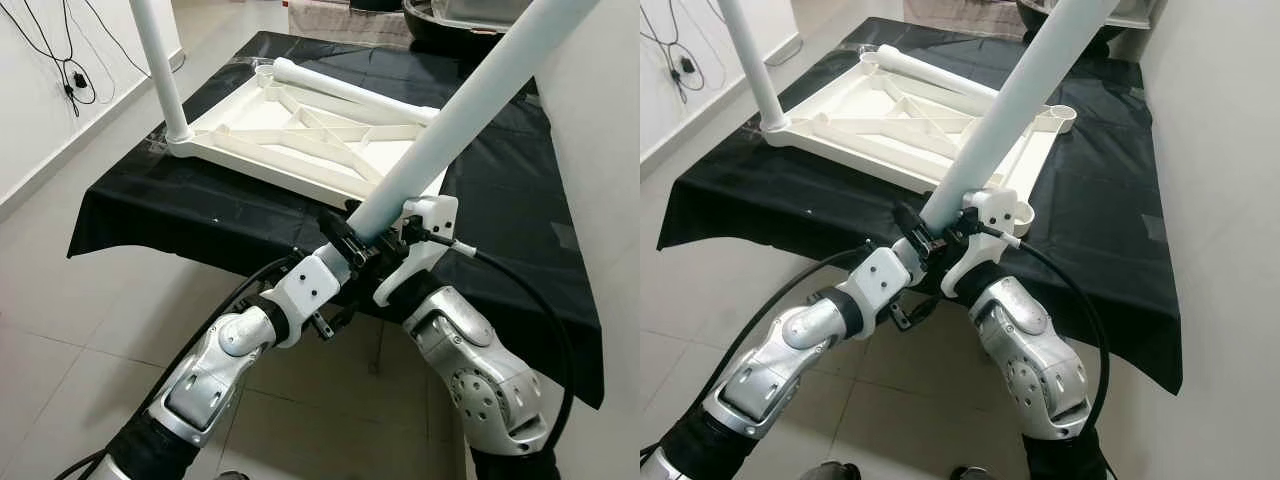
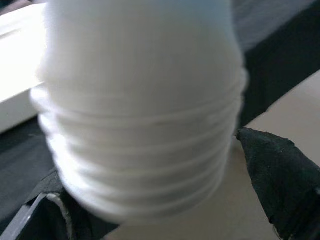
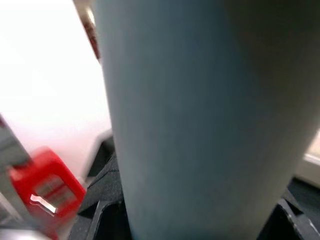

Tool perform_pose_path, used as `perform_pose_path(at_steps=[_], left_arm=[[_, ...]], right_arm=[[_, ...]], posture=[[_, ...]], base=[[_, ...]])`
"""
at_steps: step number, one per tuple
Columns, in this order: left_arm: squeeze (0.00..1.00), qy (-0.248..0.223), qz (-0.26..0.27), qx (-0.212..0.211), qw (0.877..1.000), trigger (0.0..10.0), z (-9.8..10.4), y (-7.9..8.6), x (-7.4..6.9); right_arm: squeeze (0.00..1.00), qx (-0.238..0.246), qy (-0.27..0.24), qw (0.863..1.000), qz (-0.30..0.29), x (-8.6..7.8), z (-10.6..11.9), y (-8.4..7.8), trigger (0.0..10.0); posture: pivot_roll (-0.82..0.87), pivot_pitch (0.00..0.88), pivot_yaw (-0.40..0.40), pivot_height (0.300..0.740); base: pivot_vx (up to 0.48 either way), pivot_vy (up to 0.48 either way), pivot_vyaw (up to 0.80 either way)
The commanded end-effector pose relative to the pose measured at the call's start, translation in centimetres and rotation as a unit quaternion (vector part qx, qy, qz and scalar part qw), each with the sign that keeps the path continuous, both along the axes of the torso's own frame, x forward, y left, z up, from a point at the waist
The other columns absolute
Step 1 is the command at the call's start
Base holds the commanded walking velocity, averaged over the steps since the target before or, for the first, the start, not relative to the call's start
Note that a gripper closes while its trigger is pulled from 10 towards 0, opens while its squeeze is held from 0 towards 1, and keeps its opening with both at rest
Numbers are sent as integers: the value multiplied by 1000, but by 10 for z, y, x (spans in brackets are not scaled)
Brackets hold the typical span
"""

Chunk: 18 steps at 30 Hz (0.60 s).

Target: Building children table

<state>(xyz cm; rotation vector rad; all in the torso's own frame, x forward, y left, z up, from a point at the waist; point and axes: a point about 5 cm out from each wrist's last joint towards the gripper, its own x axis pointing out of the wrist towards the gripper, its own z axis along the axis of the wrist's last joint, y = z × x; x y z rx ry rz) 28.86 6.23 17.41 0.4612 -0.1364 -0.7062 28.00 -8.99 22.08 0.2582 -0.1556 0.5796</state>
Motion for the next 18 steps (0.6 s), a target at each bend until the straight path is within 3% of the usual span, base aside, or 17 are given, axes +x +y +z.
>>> perform_pose_path(at_steps=[1,3,4,10,11,18], left_arm=[[0,-37,4,-3,999,10000,8,0,-2],[0,-38,10,-4,999,10000,8,1,-1],[1000,-25,15,-19,999,10000,7,4,1],[996,-16,11,-18,1000,10000,3,1,1],[0,-10,5,-11,1000,10000,0,-2,0],[0,11,-5,-15,1000,10000,-7,-7,-2]], right_arm=[[0,-16,32,999,-11,2,-14,-4,0],[0,-16,32,999,-12,2,-14,-4,0],[0,-20,32,999,-10,2,-14,-5,0],[0,-12,29,1000,-4,1,-11,-4,0],[0,-10,24,1000,0,0,-8,-3,0],[0,-4,20,1000,10,-1,-5,0,0]], posture=[[140,144,-56,740],[140,144,-56,740],[138,145,-57,740],[137,146,-58,740],[137,146,-58,740],[135,145,-56,740]], base=[[0,0,0],[0,0,0],[0,0,0],[0,0,0],[0,0,0],[0,0,0]])
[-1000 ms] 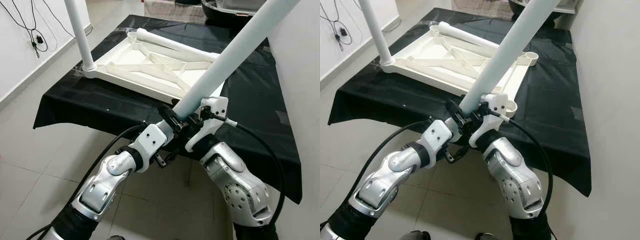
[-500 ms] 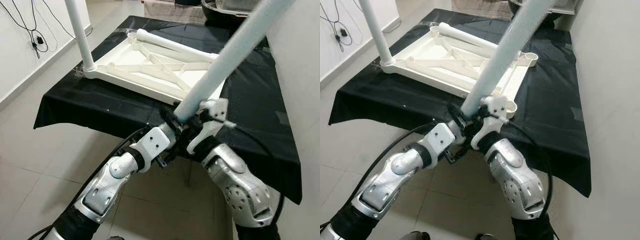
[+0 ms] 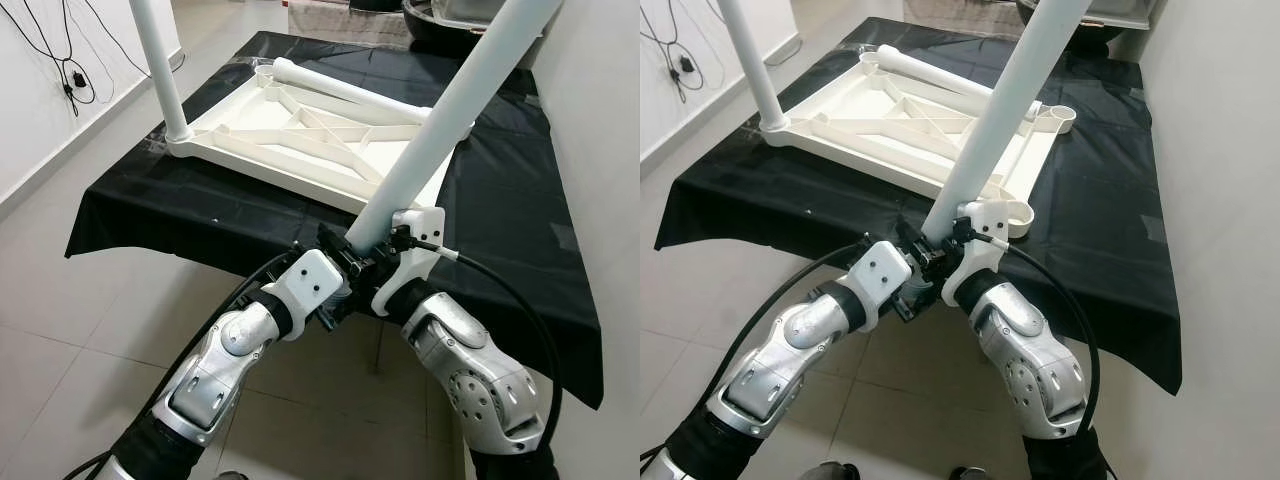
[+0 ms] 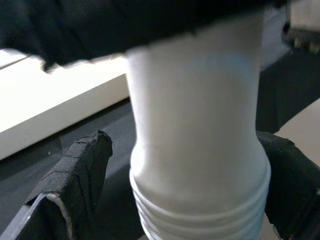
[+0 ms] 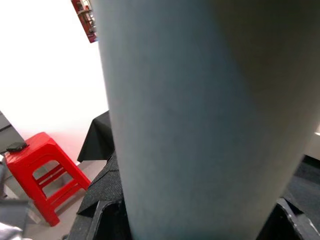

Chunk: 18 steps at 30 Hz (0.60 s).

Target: Building children table

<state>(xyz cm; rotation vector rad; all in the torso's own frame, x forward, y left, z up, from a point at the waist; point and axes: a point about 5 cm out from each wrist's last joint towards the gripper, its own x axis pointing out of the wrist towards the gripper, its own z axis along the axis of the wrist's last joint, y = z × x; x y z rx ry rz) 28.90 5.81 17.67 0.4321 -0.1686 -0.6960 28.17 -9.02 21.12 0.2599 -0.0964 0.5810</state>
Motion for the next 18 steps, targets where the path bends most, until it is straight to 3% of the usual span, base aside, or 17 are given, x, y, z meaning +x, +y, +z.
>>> perform_pose_path(at_steps=[1,4,5,7,8,18], left_arm=[[0,21,-6,4,1000,10000,-9,-2,-2],[0,31,-10,1,999,10000,-12,-3,-3],[0,34,-10,-1,999,3412,-13,-3,-3],[0,34,-10,-2,999,3412,-13,-3,-3],[0,30,-12,-1,999,0,-13,-4,-3],[0,17,1,-1,1000,0,-11,-1,2]], right_arm=[[0,4,-7,1000,6,-3,4,1,0],[0,8,-9,1000,7,-3,6,1,0],[0,11,-10,1000,7,-3,7,1,0],[0,11,-10,1000,8,-3,7,1,0],[0,12,-11,1000,12,-3,8,2,0],[0,11,-17,1000,11,-3,10,3,0]], posture=[[135,145,-56,740],[134,145,-56,740],[134,145,-56,740],[134,145,-56,740],[132,146,-55,740],[126,134,-54,740]], base=[[0,0,0],[0,0,0],[0,0,0],[0,0,0],[0,0,0],[0,0,0]])
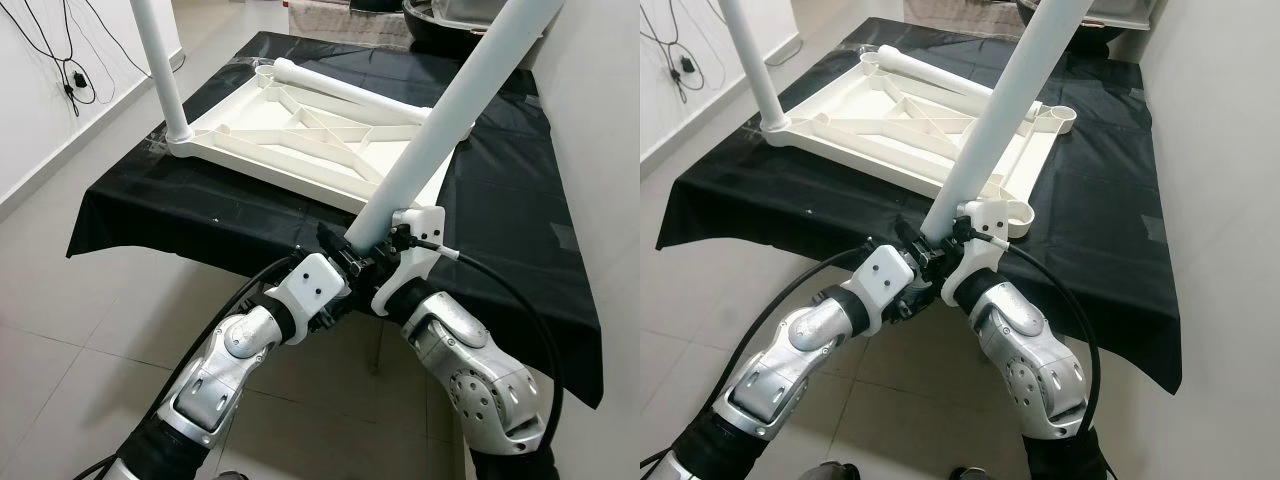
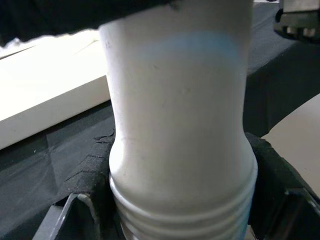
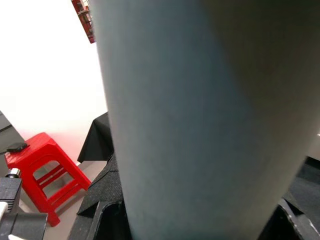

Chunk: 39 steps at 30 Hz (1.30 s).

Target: Building children table

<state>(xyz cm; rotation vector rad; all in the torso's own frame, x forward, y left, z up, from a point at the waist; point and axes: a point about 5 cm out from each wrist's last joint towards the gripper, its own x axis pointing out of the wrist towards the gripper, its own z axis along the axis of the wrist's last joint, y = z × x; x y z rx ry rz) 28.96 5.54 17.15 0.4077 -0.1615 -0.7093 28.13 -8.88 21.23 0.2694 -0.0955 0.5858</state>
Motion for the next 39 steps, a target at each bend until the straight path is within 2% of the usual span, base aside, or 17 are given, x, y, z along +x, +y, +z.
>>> perform_pose_path(at_steps=[1,2,3,6,7,8,10,11,18,27,35,36,37,38,39], left_arm=[[0,9,9,11,1000,0,-7,1,2],[0,7,10,14,1000,10000,-7,1,3],[0,3,9,17,1000,10000,-6,1,5],[0,-1,8,19,1000,10000,-6,0,6],[0,-3,7,18,1000,10000,-5,0,6],[0,-5,8,18,1000,10000,-5,-1,7],[0,-6,9,18,1000,10000,-5,-1,7],[0,-9,8,19,1000,10000,-5,-1,8],[0,-14,4,22,1000,10000,-6,-2,8],[0,-18,0,24,1000,10000,-7,-2,8],[0,-17,-6,25,1000,10000,-10,-3,5],[0,-16,-8,25,1000,10000,-10,-4,4],[0,-15,-10,24,1000,10000,-11,-5,4],[0,-14,-11,24,1000,10000,-11,-5,3],[0,-13,-12,24,1000,10000,-12,-6,2]], right_arm=[[0,6,-20,1000,4,-2,9,1,0],[0,15,-22,1000,-15,2,11,-3,10000],[439,27,-23,999,-33,5,14,-8,10000],[439,35,-23,998,-44,8,16,-11,10000],[1000,40,-26,997,-56,10,18,-15,10000],[847,43,-29,997,-61,11,20,-16,10000],[847,43,-32,997,-63,12,21,-16,10000],[0,46,-34,996,-65,13,23,-17,10000],[0,59,-39,996,-46,13,30,-12,10000],[0,61,-34,997,-26,10,27,-5,10000],[0,62,-33,997,-29,12,27,-6,10000],[0,63,-34,997,-29,12,27,-6,6941],[0,63,-35,997,-30,13,27,-6,6941],[0,64,-35,997,-31,13,28,-6,0],[0,64,-36,997,-31,13,28,-6,0]], posture=[[126,130,-56,740],[126,123,-56,740],[124,112,-54,740],[124,110,-54,740],[124,104,-56,740],[124,96,-55,740],[124,96,-55,740],[124,82,-55,740],[125,66,-55,740],[126,59,-54,740],[125,65,-55,740],[124,67,-55,740],[124,67,-55,740],[124,67,-55,740],[124,67,-55,740]], base=[[0,0,0],[0,0,0],[0,0,0],[0,0,0],[0,0,0],[0,0,0],[0,0,0],[0,0,0],[0,0,0],[0,0,0],[0,0,0],[0,0,0],[0,0,0],[0,0,0],[0,0,0]])
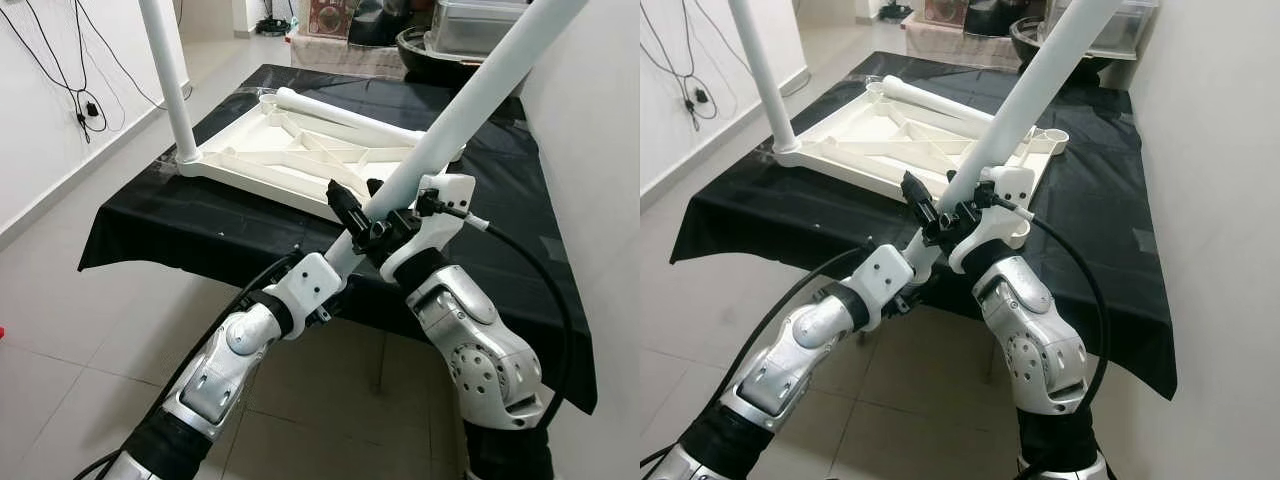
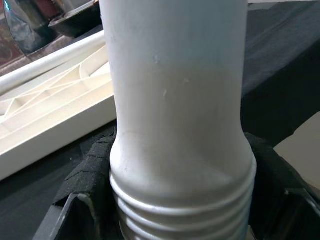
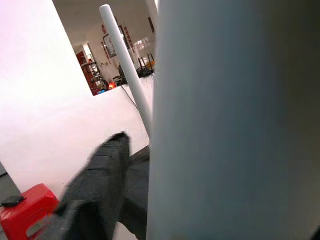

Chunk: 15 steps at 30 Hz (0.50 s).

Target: Building children table

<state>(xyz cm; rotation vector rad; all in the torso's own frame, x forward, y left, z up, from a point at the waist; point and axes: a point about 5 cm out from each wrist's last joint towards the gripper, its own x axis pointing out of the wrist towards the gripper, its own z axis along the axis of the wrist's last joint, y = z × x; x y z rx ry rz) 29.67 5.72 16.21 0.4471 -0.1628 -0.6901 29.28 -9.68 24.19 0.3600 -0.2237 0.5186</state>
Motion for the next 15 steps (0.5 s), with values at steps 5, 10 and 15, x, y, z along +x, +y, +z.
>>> perform_pose_path(at_steps=[5,10,15], left_arm=[[0,-3,-23,7,1000,10000,-4,-8,-6],[0,-1,-24,11,1000,10000,-6,-6,-6],[0,16,-13,9,1000,10000,-9,-2,-4]], right_arm=[[0,7,5,1000,6,3,-1,2,0],[0,6,3,1000,6,3,0,2,0],[0,5,3,1000,4,3,0,1,0]], posture=[[124,70,-56,740],[124,74,-56,740],[125,75,-55,740]], base=[[0,0,0],[0,0,0],[0,0,0]])
